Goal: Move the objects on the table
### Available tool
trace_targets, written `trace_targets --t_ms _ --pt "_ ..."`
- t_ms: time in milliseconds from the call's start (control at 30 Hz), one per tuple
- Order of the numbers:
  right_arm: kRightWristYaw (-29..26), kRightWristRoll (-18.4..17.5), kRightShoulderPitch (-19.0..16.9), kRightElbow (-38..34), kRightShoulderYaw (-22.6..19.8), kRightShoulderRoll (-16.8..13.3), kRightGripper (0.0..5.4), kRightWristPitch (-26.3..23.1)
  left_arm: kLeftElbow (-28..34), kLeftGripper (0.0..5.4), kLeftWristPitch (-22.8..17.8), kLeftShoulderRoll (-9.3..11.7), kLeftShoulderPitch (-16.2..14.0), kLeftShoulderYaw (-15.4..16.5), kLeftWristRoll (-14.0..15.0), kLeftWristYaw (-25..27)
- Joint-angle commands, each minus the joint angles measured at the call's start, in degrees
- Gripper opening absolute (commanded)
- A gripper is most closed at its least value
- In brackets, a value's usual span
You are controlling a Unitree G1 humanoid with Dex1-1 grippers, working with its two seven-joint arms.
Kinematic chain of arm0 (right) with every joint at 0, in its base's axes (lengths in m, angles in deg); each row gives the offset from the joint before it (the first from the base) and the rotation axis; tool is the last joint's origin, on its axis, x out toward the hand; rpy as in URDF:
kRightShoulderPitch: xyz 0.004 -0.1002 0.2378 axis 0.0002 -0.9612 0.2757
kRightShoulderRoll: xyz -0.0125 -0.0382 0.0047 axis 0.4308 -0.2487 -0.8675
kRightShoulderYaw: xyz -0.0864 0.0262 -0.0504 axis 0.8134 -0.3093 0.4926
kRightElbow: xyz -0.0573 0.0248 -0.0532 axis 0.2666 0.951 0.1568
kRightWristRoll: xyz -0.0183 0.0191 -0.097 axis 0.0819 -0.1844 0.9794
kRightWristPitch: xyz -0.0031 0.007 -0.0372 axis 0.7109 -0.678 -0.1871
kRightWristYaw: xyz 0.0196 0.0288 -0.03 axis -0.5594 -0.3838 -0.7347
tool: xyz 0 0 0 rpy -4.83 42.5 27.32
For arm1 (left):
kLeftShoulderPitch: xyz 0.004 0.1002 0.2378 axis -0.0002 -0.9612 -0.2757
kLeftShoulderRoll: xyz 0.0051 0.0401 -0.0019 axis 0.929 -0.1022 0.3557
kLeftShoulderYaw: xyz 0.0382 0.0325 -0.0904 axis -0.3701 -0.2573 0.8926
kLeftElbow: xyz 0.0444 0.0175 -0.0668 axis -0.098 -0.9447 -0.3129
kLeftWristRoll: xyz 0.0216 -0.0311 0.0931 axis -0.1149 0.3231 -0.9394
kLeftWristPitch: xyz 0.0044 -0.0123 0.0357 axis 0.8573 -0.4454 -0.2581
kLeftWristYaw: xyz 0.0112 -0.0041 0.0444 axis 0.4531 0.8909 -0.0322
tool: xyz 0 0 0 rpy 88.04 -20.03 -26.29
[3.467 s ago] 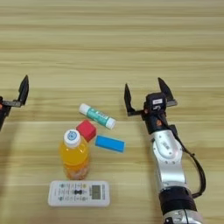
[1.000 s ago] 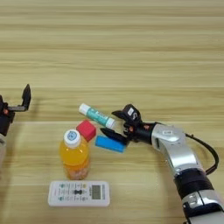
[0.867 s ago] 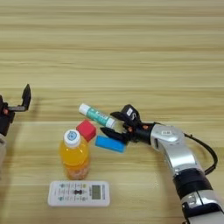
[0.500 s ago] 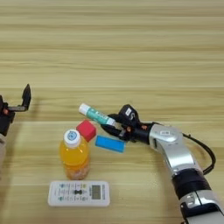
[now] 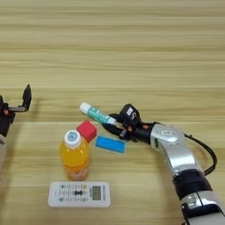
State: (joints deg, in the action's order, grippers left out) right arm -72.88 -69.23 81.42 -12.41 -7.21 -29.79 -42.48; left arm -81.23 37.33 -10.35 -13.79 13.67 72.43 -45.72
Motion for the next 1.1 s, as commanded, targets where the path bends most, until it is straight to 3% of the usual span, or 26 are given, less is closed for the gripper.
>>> trace_targets --t_ms 33,333,633,867,1100 --pt "0.26 -1.4 1.16 -1.93 -1.46 0.22 1.67 -0.68 -0.02 5.4 0.54 0.16 0.52 -0.18 -0.02 0.39" --pt "-2.64 -6.8 -0.52 -10.42 -3.09 -0.13 1.67 -2.02 -0.21 5.4 0.84 0.13 0.56 -0.04 0.21 0.6" --pt "-11.22 -12.49 -5.84 -23.03 -1.42 -3.82 1.67 -6.49 -0.17 5.4 0.95 -0.02 0.64 -0.06 0.19 0.65" --pt "-14.57 -12.89 -8.54 -26.51 0.27 -6.85 1.67 -8.29 -0.44 5.4 1.1 -0.11 0.85 -0.09 0.16 0.65" --pt "-15.76 -10.34 -10.93 -25.66 2.48 -8.67 1.67 -6.45 -0.66 5.4 1.32 -0.25 0.98 -0.13 0.09 0.55"
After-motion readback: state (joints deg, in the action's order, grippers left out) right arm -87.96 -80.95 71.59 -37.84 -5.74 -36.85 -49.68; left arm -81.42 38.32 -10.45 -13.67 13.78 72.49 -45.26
